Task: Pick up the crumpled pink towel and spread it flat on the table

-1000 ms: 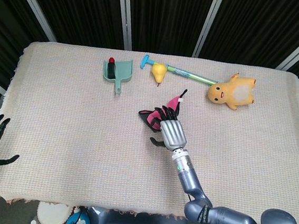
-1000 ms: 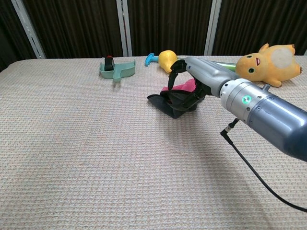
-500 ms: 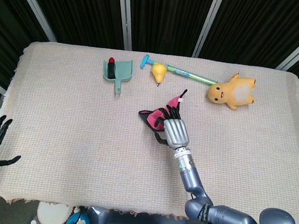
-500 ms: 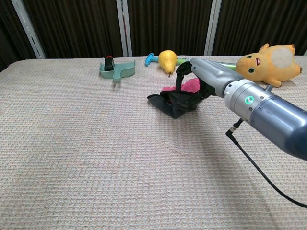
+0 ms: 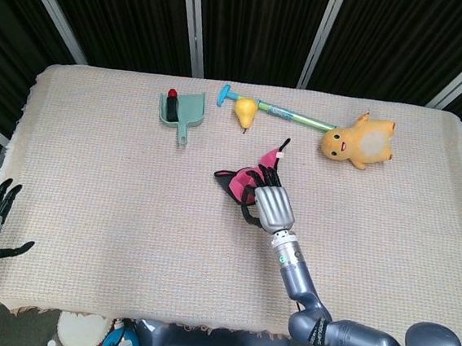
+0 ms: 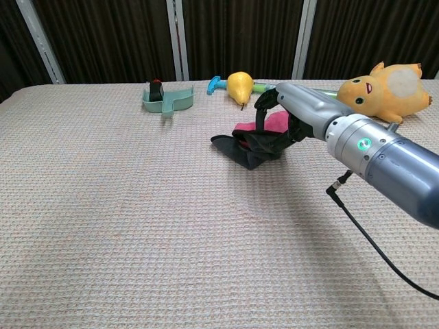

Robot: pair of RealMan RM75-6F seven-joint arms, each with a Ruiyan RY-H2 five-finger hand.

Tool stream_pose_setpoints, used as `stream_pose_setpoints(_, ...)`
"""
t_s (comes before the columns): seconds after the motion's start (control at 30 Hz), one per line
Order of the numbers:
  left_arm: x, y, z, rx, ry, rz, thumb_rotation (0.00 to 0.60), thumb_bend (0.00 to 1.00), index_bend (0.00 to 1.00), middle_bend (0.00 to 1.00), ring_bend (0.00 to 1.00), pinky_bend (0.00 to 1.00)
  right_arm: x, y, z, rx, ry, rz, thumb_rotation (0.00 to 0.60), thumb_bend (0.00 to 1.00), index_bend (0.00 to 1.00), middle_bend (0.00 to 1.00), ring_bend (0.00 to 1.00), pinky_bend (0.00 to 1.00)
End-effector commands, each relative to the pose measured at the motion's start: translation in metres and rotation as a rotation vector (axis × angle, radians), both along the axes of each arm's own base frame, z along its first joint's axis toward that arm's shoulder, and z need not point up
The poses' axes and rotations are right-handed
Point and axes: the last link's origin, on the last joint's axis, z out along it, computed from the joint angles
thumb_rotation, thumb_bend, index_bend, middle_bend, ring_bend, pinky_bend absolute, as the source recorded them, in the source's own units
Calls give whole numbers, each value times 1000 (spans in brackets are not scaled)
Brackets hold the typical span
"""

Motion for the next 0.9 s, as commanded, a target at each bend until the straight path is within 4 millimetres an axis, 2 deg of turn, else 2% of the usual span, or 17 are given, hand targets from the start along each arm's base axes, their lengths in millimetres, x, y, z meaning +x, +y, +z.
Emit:
stream_pose_setpoints(0.03, 0, 0, -1, -4, -1, 2, 600, 0, 0, 0, 0, 0, 1, -1, 5, -11, -2, 3, 600, 472, 604, 211, 23, 61)
stream_pose_setpoints(0.27, 1, 1, -7, -29, -8, 8, 600, 0, 0, 0, 0, 0, 14, -14, 41, -76, -38, 22, 600, 473, 604, 211, 23, 61)
stream_pose_setpoints(0.5, 2, 5, -16, -51, -32, 34, 600, 0, 0, 0, 0, 0, 46, -24, 89, -129, -124, 52, 600, 473, 604, 211, 23, 61)
stream_pose_setpoints(0.7, 1, 10, -20, -64, -75, 71, 600, 0, 0, 0, 0, 0, 77, -30, 115, -166, -134, 94, 600, 476, 604, 211, 23, 61)
stream_pose_setpoints(0.9, 5, 18, -21, -62, -98, 71, 600, 0, 0, 0, 0, 0, 106, -29, 130, -213, -106, 135, 600, 482, 604, 211, 23, 61)
